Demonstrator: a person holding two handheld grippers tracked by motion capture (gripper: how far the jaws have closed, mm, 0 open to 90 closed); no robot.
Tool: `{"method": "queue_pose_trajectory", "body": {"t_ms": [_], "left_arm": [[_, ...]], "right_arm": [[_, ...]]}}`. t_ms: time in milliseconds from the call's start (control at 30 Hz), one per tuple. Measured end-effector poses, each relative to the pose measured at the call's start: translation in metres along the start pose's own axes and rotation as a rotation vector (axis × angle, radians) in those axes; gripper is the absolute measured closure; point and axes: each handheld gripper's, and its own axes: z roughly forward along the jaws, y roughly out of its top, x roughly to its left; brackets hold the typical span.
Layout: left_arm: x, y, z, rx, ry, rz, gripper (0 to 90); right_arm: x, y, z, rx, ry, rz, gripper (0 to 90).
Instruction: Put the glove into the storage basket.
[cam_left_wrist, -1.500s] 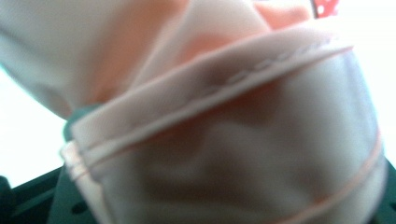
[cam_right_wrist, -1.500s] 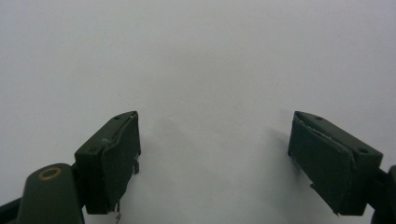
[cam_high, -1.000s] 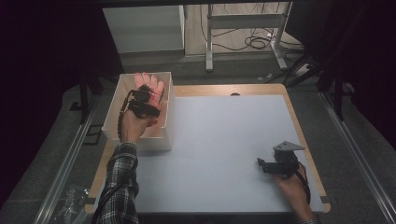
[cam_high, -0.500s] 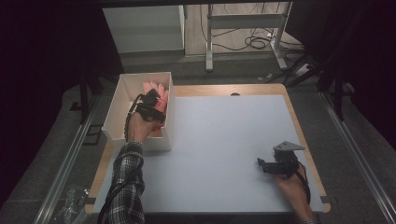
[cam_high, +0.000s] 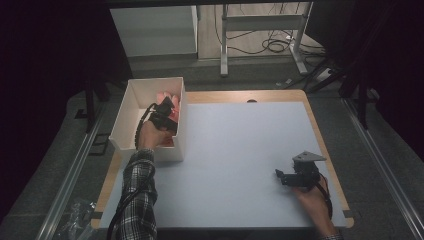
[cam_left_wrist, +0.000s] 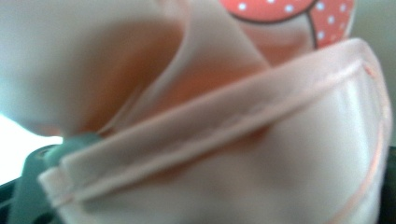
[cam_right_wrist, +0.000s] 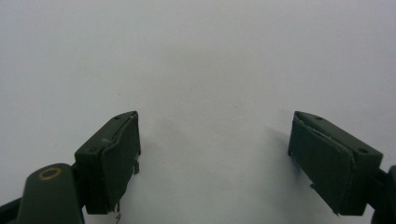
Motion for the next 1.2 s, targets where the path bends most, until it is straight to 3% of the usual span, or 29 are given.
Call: {"method": "queue_pose_trajectory", "body": {"t_ms": [133,333,567,667,733,1200], "left_arm": [[0.002,-0.001,-0.003,-0.001,0.012,0.007,10.1],[0.003,-0.001,-0.014,-0.057,0.018,0.012,3.8],[0.000,-0.005,-0.027,-0.090,0.042,0.021,2.7],[-0.003,-0.007,-0.032,-0.101,0.063,0.061,2.9],[-0.005,-0.008,-0.035,-0.116,0.068,0.065,3.0],[-0.007,-0.018,-0.054,-0.202,0.066,0.075,2.8]], "right_arm": [[0.000,0.000,0.000,0.000,0.000,0.000,17.2],[0.000,0.000,0.000,0.000,0.000,0.000,17.2],[0.000,0.000,0.000,-0.001,-0.001,0.000,17.2],[0.000,0.000,0.000,-0.001,-0.001,0.000,17.2],[0.000,0.000,0.000,0.000,-0.001,0.000,17.2],[0.000,0.000,0.000,-0.002,-0.002,0.000,17.2]]}}
